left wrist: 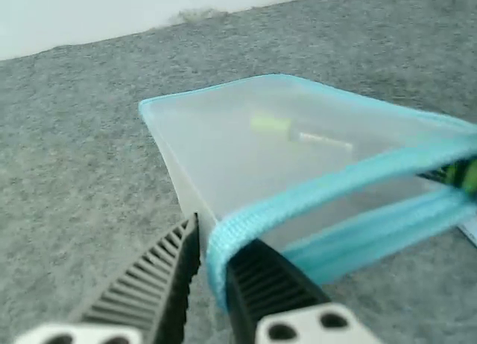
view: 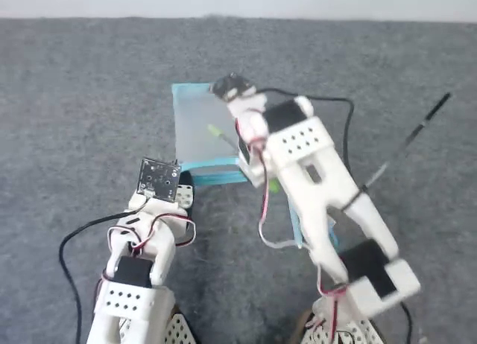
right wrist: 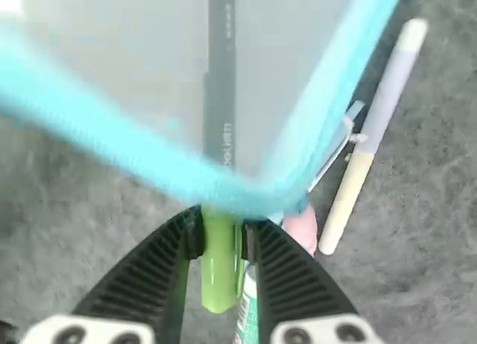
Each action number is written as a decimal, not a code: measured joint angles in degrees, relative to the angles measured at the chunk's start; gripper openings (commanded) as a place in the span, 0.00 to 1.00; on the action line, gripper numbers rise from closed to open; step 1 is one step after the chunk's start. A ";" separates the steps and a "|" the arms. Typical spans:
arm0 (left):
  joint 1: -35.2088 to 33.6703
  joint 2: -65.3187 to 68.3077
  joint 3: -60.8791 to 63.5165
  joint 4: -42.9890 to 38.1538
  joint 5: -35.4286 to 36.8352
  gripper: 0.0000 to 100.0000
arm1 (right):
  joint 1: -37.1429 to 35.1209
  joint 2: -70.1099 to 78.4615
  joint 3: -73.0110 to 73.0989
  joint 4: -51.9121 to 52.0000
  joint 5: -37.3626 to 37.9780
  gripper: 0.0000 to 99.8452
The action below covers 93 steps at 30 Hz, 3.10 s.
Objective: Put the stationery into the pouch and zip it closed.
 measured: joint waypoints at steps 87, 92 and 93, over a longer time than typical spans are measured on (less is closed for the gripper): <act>-15.03 0.00 -2.55 -0.79 0.44 0.01 | 15.82 -31.91 56.09 -26.99 13.98 0.20; -15.03 0.00 -2.55 -0.79 0.44 0.01 | 15.82 -30.42 49.32 -26.99 13.98 0.18; -15.03 0.00 -2.55 -0.79 0.44 0.01 | 15.82 -29.01 48.79 -27.78 13.98 0.17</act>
